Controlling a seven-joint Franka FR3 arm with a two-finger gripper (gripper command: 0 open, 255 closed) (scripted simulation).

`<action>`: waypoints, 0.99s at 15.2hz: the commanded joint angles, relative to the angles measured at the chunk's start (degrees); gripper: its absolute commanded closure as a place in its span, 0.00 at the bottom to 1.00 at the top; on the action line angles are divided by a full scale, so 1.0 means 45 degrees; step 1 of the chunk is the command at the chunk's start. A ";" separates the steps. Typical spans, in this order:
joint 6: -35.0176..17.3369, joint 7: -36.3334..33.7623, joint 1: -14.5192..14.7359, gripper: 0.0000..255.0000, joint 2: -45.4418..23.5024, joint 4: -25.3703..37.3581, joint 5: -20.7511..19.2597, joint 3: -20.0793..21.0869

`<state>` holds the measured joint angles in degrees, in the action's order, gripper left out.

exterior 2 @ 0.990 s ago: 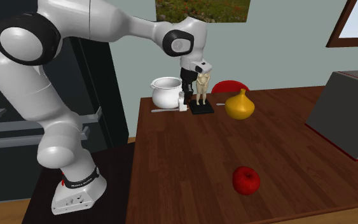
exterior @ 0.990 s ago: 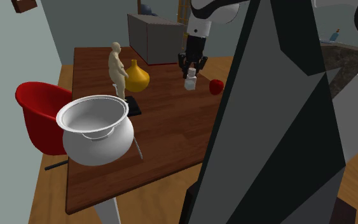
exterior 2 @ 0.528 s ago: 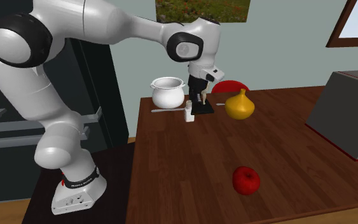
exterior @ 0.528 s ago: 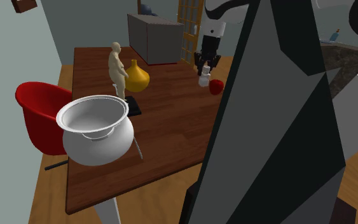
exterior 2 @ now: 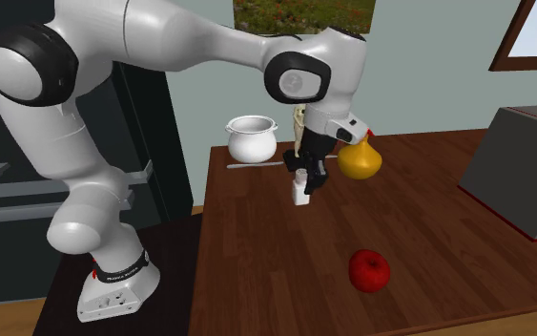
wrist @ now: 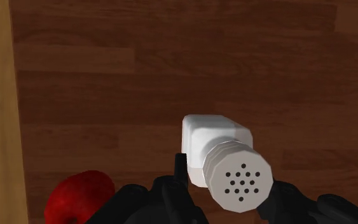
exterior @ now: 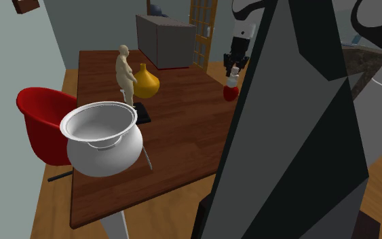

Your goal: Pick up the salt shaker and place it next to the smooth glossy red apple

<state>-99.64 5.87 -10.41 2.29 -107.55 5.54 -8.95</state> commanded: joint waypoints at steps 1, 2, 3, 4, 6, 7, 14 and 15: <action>0.0140 0.0651 -0.0306 1.00 -0.0363 0.0432 -0.0017 -0.0333; -0.0028 0.0666 -0.0307 1.00 -0.0375 0.0275 -0.0012 -0.0331; -0.0196 0.0682 -0.0306 1.00 -0.0389 0.0122 -0.0006 -0.0330; -0.0364 0.0699 -0.0306 1.00 -0.0404 -0.0033 -0.0001 -0.0330; -0.0696 0.0733 -0.0305 1.00 -0.0450 -0.0321 0.0016 -0.0329; -0.0862 0.0751 -0.0305 1.00 -0.0476 -0.0463 0.0024 -0.0329; -0.2013 0.0889 -0.0304 1.00 -0.0732 -0.1370 0.0106 -0.0327; -0.2177 0.0911 -0.0304 1.00 -0.0779 -0.1488 0.0121 -0.0327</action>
<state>-108.72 9.90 -11.79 -1.05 -113.73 6.02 -10.44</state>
